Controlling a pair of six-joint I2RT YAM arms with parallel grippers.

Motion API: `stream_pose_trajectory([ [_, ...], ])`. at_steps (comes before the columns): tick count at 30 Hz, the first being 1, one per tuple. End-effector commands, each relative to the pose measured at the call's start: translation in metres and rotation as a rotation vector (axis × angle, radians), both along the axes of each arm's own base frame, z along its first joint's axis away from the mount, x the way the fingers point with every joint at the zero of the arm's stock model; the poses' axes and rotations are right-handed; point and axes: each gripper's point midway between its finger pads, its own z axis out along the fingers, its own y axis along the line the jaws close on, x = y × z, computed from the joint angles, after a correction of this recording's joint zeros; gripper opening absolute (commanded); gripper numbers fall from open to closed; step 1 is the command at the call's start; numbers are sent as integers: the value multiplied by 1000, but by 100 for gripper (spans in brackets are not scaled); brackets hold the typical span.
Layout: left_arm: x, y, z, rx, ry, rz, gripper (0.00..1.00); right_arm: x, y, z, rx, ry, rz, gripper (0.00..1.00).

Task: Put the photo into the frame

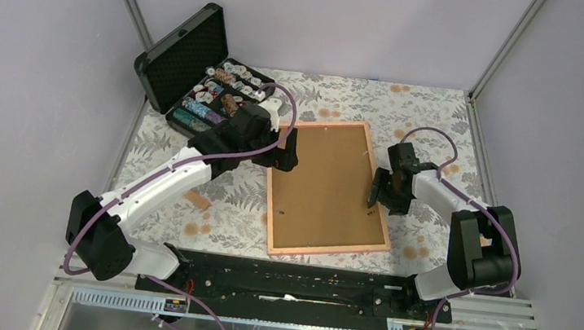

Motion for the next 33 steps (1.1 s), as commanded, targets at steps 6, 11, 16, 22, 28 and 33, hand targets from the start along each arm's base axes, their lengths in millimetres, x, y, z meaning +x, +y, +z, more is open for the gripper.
stream_pose_trajectory([
  [6, 15, 20, -5, 110, -101, 29, 99, -11, 11, -7, 16, 25, 0, 62],
  [11, 12, 23, -18, 119, -86, 25, 99, -16, 15, -13, -8, 48, 14, 54],
  [16, 11, 26, -17, 111, -92, 31, 99, -17, 9, -22, -56, 65, 10, 39],
  [22, 11, 30, -21, 114, -83, 51, 99, -15, 7, -12, -60, 14, 5, 0],
  [28, 8, 30, -32, 128, -44, 56, 99, -8, 11, 16, -19, -77, 21, 18],
  [33, -7, 33, -48, 135, 38, 54, 99, 6, 18, 35, 18, -164, 30, 78],
])
